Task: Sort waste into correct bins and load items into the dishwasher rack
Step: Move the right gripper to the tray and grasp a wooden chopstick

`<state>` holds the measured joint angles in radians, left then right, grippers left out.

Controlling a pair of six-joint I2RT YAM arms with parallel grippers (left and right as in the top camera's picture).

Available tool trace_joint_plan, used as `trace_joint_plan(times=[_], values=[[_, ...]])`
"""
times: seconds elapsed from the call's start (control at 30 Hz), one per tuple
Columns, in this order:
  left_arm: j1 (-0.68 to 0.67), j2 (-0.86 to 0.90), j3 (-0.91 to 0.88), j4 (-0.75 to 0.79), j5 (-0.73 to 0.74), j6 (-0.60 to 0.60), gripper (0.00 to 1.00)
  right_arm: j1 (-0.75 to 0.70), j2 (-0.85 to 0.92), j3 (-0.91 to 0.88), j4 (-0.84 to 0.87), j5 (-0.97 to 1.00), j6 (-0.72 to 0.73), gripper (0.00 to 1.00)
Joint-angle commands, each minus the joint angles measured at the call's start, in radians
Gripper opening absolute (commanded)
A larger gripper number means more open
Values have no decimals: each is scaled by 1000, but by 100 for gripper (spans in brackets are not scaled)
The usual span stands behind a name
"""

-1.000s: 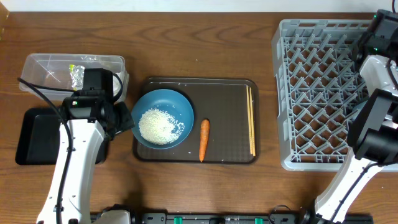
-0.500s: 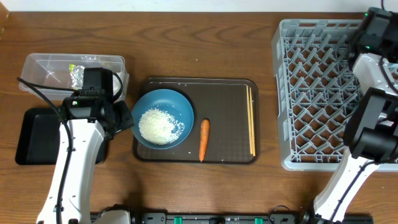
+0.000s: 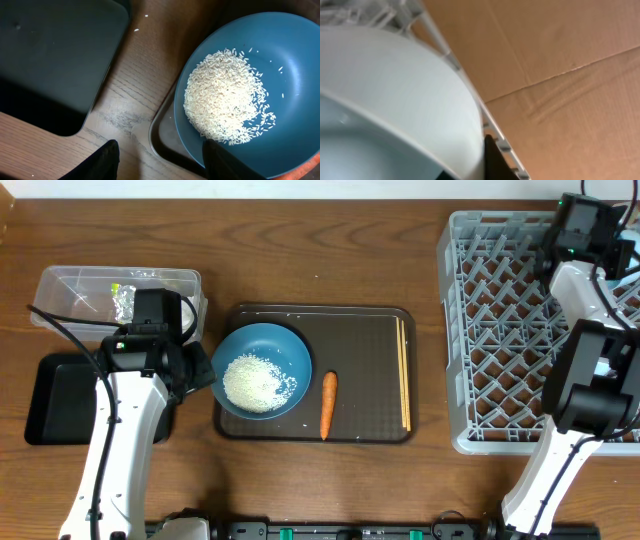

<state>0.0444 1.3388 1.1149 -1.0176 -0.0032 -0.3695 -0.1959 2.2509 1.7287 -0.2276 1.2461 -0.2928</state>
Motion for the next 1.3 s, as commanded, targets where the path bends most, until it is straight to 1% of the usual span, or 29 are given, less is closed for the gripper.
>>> trace_joint_plan(times=[0.0, 0.1, 0.2, 0.27, 0.33, 0.4, 0.6, 0.83, 0.87, 0.93, 1.03, 1.1, 1.17, 1.2, 1.27], values=[[5, -7, 15, -2, -5, -10, 55, 28, 32, -11, -76, -54, 68, 12], [5, -7, 15, -2, -5, -10, 55, 50, 32, -11, -147, -54, 126, 31], [5, -7, 15, -2, -5, -10, 55, 80, 32, -11, -213, -54, 175, 54], [5, -7, 15, -2, -5, -9, 55, 101, 32, -11, -249, -54, 193, 67], [5, -7, 15, -2, -5, -9, 55, 122, 31, -11, -274, -55, 195, 73], [5, -7, 15, -2, -5, -9, 55, 144, 23, -11, -293, -73, 195, 77], [5, -7, 15, 2, -5, -9, 55, 191, -70, -10, -365, -261, 201, 80], [5, -7, 15, 10, -5, -9, 55, 199, -251, -10, -467, -536, 210, 80], [5, -7, 15, 10, -5, -9, 55, 199, -273, -10, -481, -569, 210, 82], [5, -7, 15, 9, -5, -9, 55, 199, -319, -10, -520, -648, 210, 84], [5, -7, 15, 10, -5, -9, 55, 199, -365, -10, -591, -735, 211, 84], [5, -7, 15, 10, -5, -9, 55, 199, -393, -10, -665, -861, 210, 84], [5, -7, 15, 9, -5, -9, 55, 199, -410, -10, -737, -1027, 209, 82], [5, -7, 15, 9, -5, -9, 55, 199, -413, -10, -768, -1112, 200, 78], [5, -7, 15, 9, -5, -9, 55, 200, -412, -11, -838, -1294, 170, 59]])
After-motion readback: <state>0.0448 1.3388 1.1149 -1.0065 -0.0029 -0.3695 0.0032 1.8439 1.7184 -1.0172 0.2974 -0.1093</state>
